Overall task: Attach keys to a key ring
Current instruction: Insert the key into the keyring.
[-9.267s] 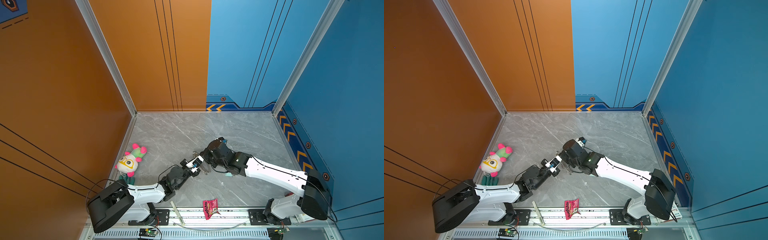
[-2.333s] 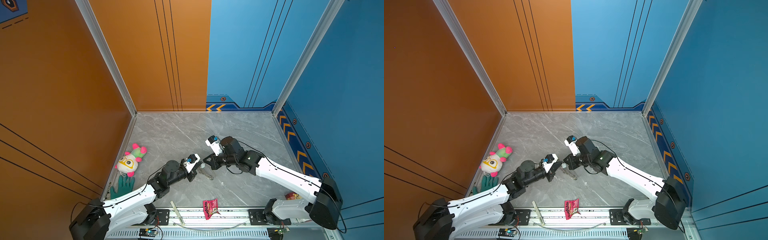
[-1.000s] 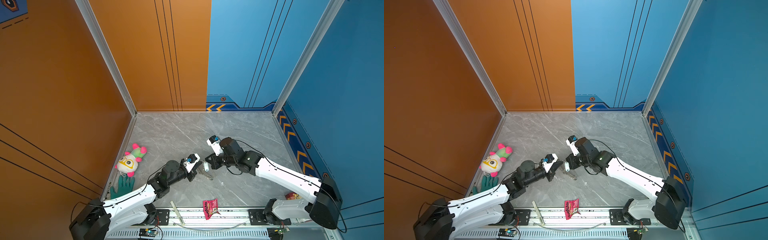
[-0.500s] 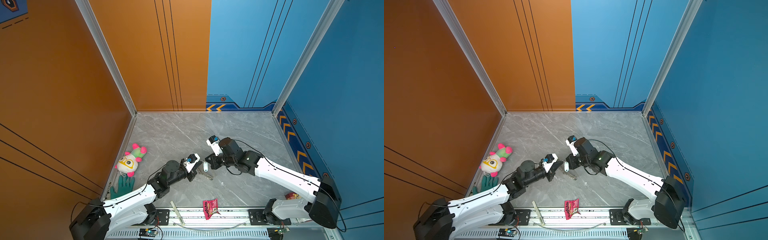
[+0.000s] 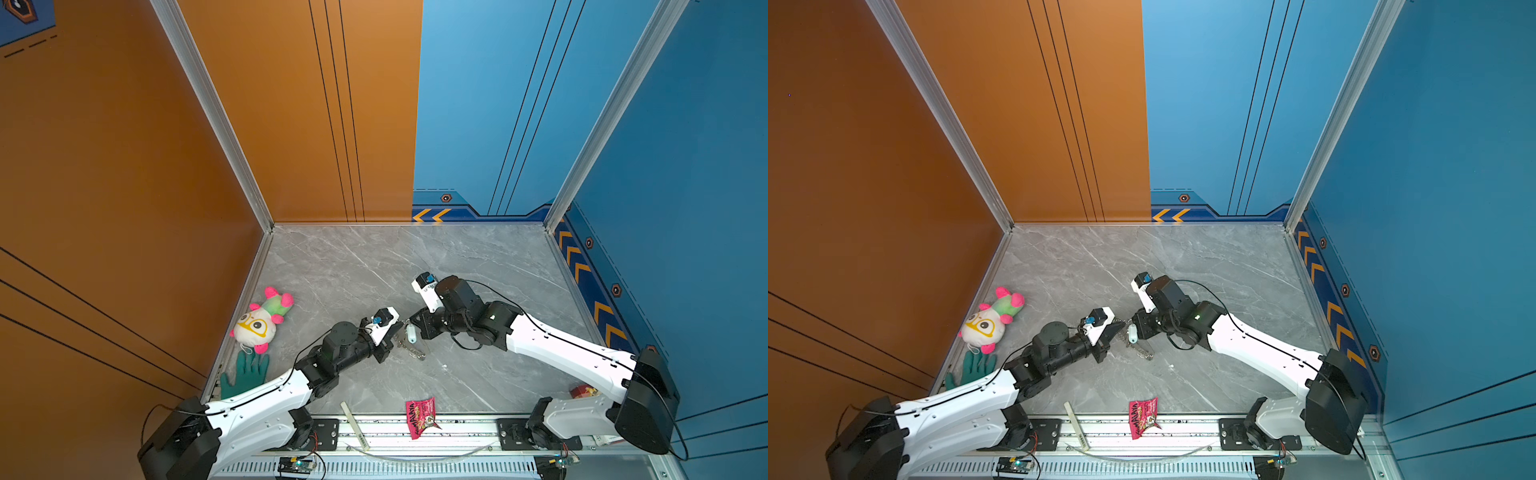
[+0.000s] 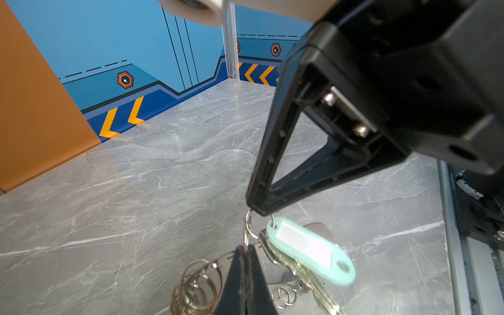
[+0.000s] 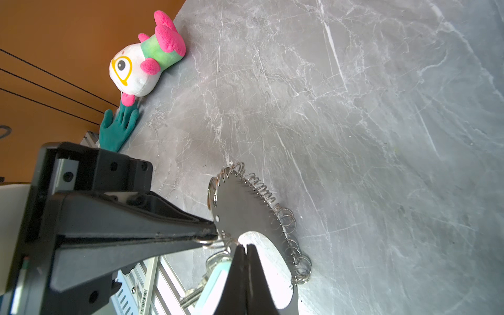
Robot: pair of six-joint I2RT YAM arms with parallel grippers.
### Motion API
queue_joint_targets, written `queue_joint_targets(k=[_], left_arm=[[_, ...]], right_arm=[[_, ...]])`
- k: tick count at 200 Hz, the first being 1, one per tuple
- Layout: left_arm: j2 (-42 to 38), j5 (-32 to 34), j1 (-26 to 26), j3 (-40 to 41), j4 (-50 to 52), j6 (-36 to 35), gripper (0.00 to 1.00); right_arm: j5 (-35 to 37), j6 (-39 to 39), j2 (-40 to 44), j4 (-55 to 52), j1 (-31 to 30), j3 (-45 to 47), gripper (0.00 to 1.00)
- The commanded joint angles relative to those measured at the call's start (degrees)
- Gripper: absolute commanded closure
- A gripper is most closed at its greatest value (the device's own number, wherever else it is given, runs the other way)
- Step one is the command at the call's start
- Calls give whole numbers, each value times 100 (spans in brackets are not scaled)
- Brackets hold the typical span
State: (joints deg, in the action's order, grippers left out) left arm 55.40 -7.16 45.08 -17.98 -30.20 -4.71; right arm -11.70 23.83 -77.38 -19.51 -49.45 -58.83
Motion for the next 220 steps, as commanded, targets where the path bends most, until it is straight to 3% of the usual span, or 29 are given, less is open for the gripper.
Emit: queue_joint_targets(k=[1, 33, 63, 151, 171, 202, 220], left_arm=[[-125, 227, 25, 54, -265, -48, 100], [-134, 191, 12, 58, -293, -30, 100], [-121, 99, 16, 60, -302, -26, 100], [-162, -161, -10, 71, -372, 61, 100], [-172, -122, -18, 75, -380, 67, 100], [-175, -71, -35, 75, -397, 83, 100], [-155, -80, -46, 76, -408, 81, 100]], right_arm=[[107, -70, -109, -313, -71, -160, 100], [138, -90, -155, -350, -117, -228, 100], [298, -116, -97, -348, -133, -229, 92], [424, -309, 503, -49, 58, 138, 85], [264, -334, 574, 46, 114, 248, 79], [-8, -283, 696, 411, 50, 565, 63], [-72, -294, 729, 597, 7, 677, 61]])
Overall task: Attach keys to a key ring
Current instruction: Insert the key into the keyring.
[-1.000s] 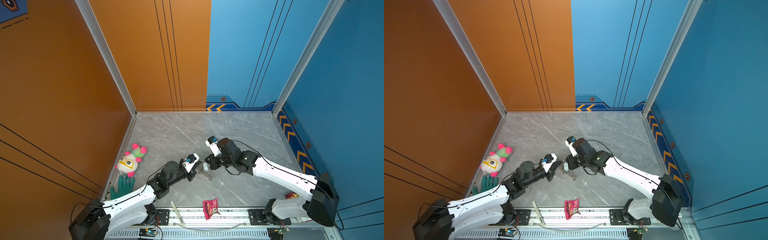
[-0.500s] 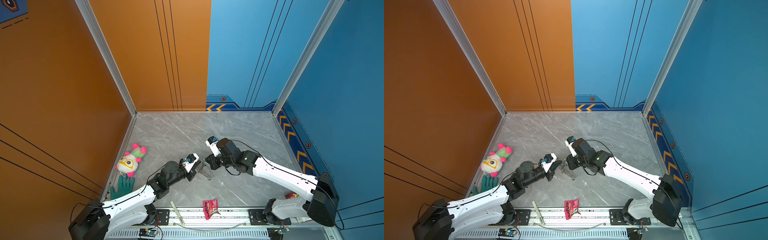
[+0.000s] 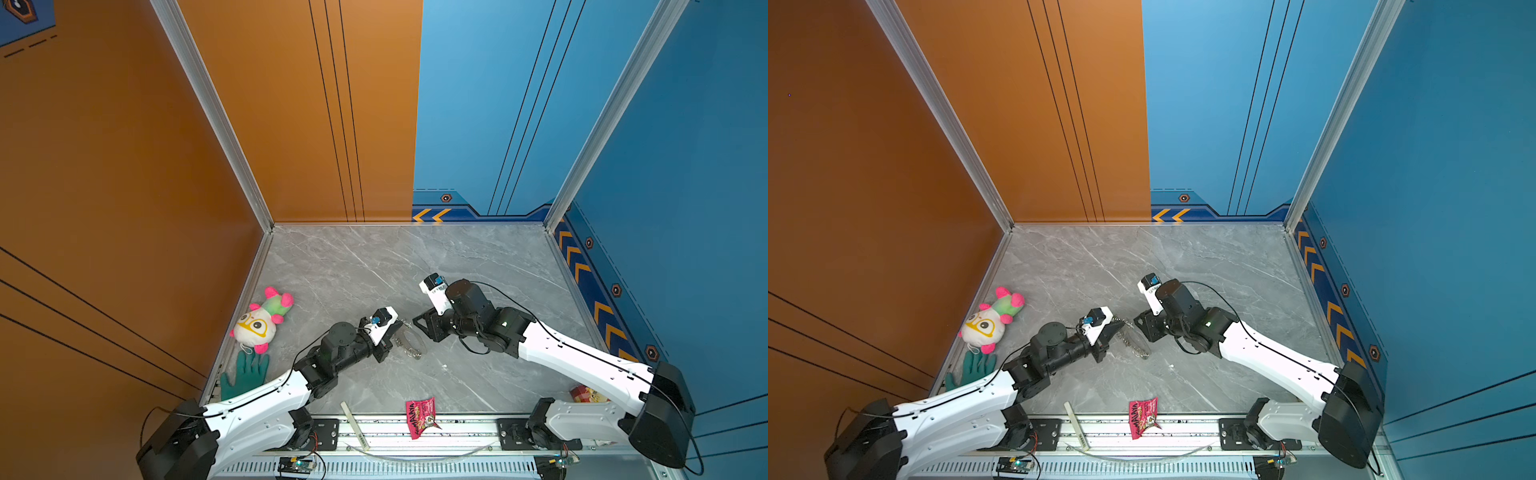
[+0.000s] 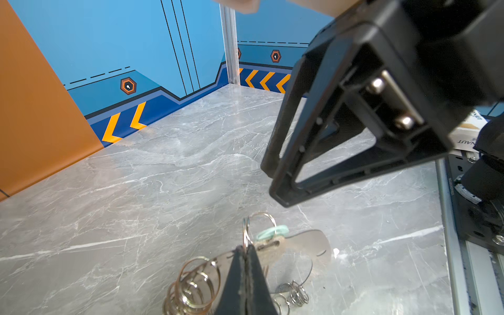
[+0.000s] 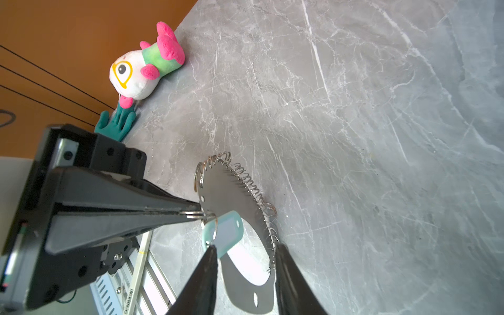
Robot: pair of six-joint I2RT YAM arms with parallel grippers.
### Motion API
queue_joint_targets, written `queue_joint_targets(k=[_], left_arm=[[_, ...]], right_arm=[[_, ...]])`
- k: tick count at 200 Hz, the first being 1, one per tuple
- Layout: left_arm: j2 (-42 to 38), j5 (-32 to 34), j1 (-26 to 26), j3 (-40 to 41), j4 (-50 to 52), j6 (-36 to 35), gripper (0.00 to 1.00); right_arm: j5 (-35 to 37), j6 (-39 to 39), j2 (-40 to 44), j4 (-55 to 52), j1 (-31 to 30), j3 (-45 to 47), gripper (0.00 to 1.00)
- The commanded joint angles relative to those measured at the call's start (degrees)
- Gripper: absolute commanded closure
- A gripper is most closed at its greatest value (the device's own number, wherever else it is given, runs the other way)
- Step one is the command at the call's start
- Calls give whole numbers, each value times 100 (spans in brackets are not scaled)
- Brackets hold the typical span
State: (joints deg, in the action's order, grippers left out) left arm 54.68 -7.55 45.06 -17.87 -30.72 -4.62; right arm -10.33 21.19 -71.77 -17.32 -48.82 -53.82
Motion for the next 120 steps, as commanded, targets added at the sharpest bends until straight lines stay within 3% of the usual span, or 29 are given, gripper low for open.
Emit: queue_joint_targets(k=[1, 75, 120], left_arm=[[-81, -42, -42, 64, -356, 70, 100], [-9, -126, -59, 50, -382, 97, 100], [-14, -138, -60, 63, -382, 91, 100]], right_arm=[[-217, -33, 165, 387, -62, 182, 61], [70, -428, -142, 256, -369, -10, 60], [716, -515, -155, -28, -374, -142, 68]])
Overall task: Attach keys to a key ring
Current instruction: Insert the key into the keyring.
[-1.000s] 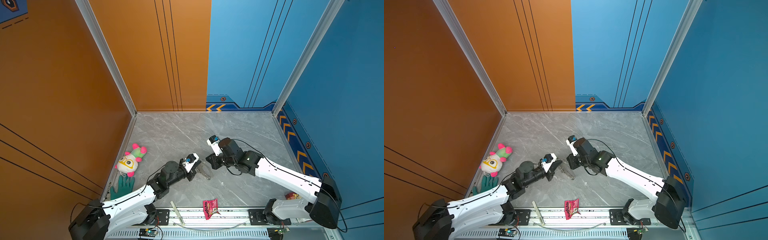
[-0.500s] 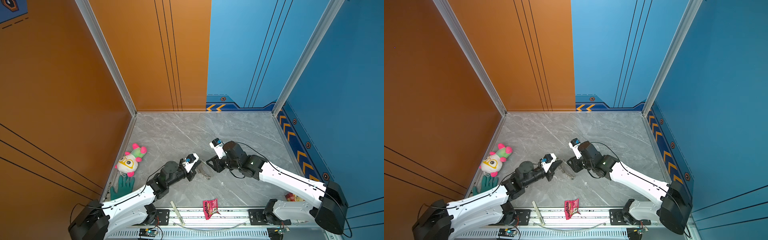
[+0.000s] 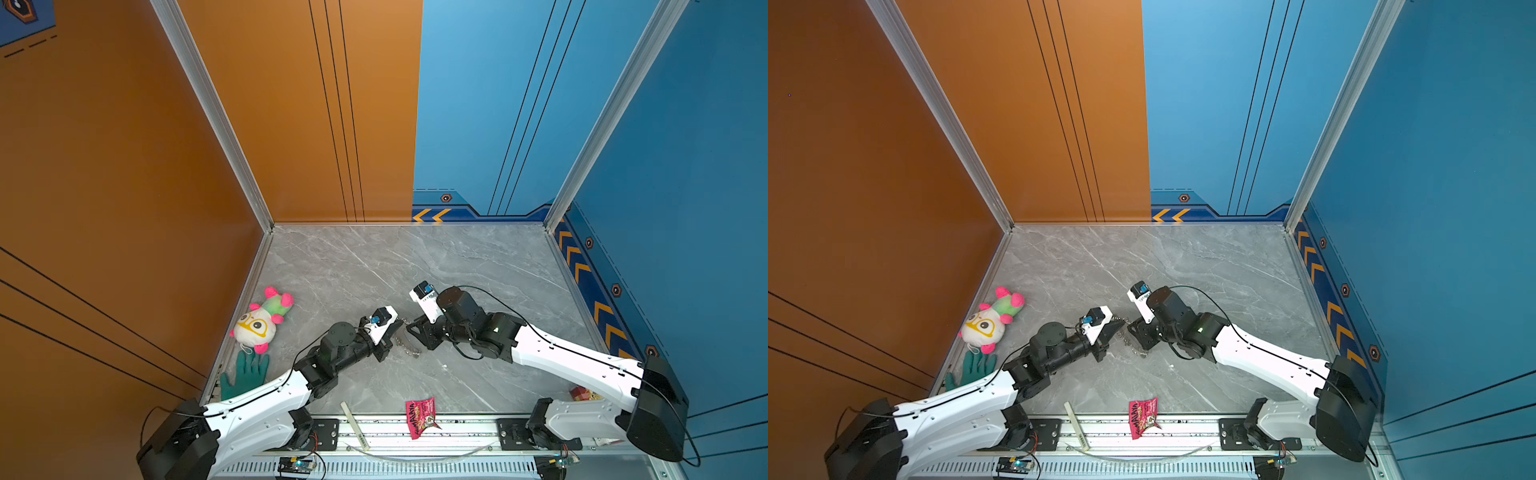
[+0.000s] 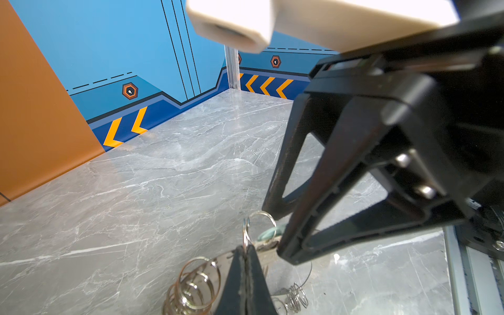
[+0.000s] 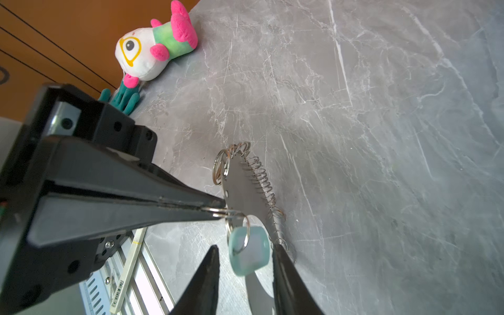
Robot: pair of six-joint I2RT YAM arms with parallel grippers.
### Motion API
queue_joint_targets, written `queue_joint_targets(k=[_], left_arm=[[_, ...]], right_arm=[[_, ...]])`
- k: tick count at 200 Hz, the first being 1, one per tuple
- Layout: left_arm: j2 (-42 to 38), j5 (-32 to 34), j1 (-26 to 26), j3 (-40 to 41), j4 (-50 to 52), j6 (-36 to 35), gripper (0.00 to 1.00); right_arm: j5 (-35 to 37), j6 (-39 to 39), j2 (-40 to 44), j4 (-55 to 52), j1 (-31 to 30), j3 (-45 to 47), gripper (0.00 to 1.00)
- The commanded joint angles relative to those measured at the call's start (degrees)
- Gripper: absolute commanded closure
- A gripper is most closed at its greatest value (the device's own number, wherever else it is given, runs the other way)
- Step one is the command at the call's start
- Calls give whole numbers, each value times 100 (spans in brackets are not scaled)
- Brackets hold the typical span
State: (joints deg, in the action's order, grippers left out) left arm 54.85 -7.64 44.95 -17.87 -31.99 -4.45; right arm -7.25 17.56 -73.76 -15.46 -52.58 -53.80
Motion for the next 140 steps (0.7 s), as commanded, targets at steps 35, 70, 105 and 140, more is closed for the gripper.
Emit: queue_joint_targets(k=[35, 70, 105, 140], left_arm=[[-9, -141, -48, 51, -253, 71, 100], [-5, -151, -49, 57, -251, 73, 100], [10, -161, -50, 47, -255, 68, 100], [-14, -192, -50, 55, -249, 76, 100]], right_arm=[[461, -148, 153, -186, 24, -96, 73], [464, -115, 152, -195, 31, -95, 73], [538, -95, 214, -194, 31, -104, 72], [609, -95, 180, -204, 54, -113, 72]])
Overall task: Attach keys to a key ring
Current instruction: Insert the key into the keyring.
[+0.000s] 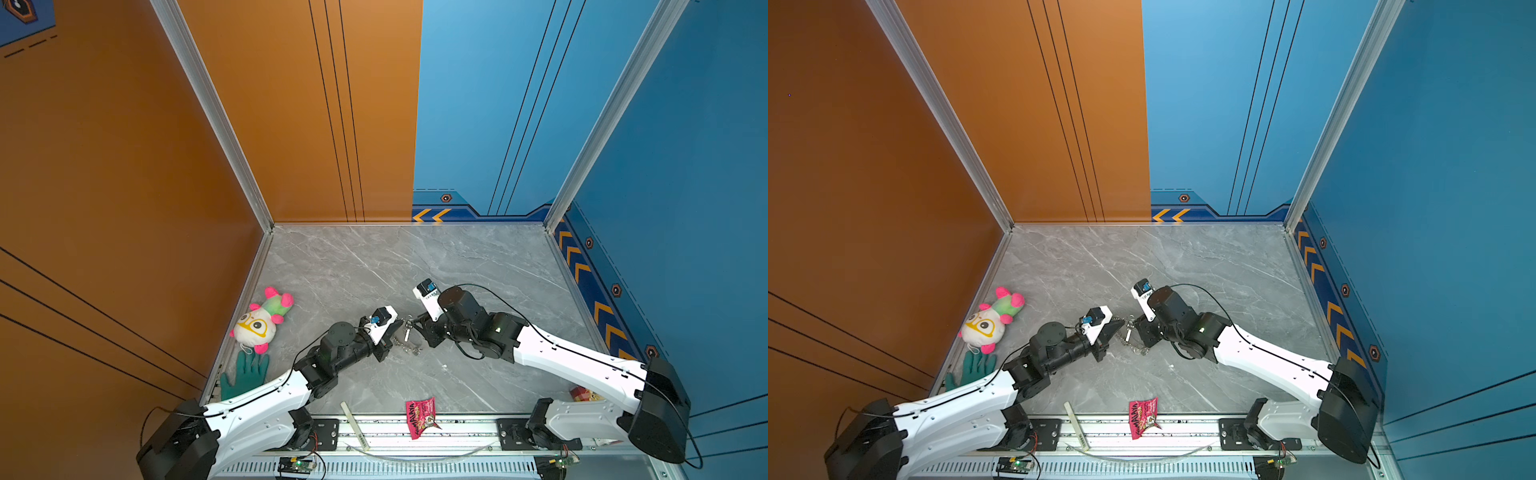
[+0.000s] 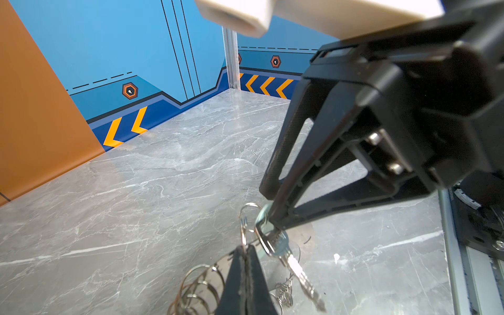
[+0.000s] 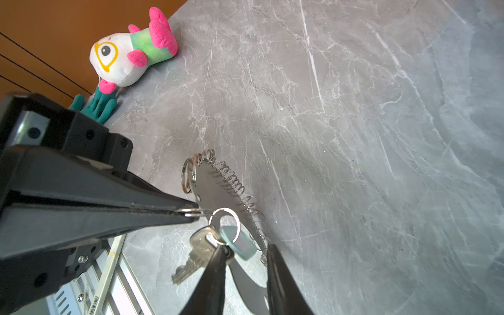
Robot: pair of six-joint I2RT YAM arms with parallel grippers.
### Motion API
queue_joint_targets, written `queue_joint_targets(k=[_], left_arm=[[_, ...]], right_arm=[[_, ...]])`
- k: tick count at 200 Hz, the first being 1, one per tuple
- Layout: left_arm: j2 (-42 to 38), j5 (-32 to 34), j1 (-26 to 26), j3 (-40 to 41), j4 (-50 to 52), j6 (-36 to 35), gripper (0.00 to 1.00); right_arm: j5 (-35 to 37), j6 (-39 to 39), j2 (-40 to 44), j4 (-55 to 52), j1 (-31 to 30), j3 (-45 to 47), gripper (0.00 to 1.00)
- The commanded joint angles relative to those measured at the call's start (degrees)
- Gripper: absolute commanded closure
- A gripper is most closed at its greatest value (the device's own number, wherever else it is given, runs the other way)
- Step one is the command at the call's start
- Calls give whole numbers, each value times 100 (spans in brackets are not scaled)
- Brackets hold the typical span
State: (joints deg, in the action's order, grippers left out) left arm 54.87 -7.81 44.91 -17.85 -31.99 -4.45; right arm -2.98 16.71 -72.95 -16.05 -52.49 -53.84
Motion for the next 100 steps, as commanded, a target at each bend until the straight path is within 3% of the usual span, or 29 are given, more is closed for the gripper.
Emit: queue_joint_targets(k=[1, 100], left_arm=[[-14, -171, -44, 53, -252, 71, 100], [-39, -144, -43, 62, -252, 69, 100]], right_arm=[[184, -10, 101, -150, 48, -111, 72], [378, 7, 79, -248, 57, -142, 68]])
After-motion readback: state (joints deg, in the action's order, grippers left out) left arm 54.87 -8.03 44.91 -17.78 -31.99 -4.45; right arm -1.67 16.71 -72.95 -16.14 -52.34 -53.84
